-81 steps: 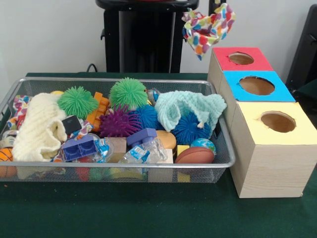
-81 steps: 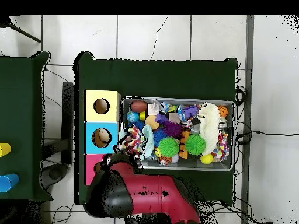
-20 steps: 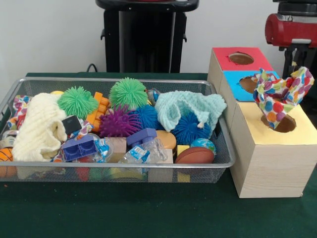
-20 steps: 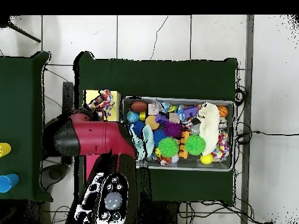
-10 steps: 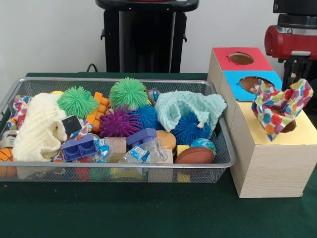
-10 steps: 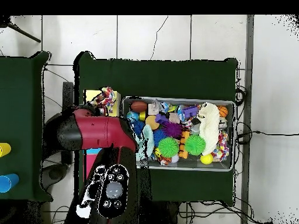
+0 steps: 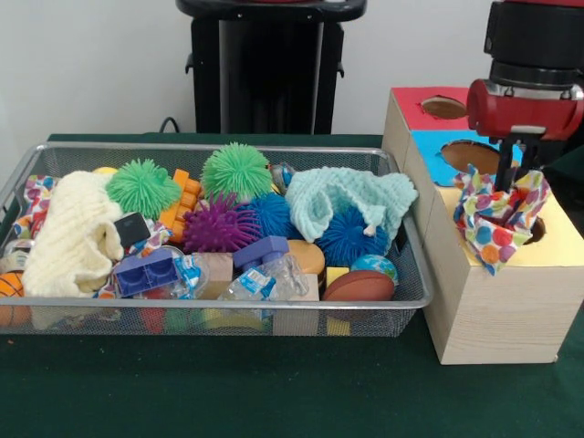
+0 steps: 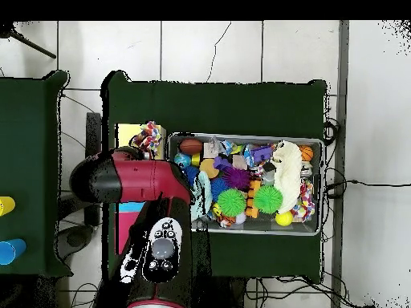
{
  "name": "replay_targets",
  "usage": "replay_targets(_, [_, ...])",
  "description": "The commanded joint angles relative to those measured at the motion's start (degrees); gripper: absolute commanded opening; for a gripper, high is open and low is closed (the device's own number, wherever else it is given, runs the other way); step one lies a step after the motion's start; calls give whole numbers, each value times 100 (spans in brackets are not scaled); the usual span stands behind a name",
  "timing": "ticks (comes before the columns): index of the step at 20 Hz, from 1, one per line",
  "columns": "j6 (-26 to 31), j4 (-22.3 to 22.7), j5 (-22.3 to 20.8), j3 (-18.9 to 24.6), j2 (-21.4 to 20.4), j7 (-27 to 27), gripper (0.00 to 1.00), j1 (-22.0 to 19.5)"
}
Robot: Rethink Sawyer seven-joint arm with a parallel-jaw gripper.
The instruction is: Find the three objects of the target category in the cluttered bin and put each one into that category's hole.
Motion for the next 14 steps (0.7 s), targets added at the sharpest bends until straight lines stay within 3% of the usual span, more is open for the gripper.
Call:
replay_targets(1, [390, 185, 208, 144, 452, 1220, 0, -155])
replay_targets(14, [-19, 716, 486, 477, 591, 1378, 0, -64])
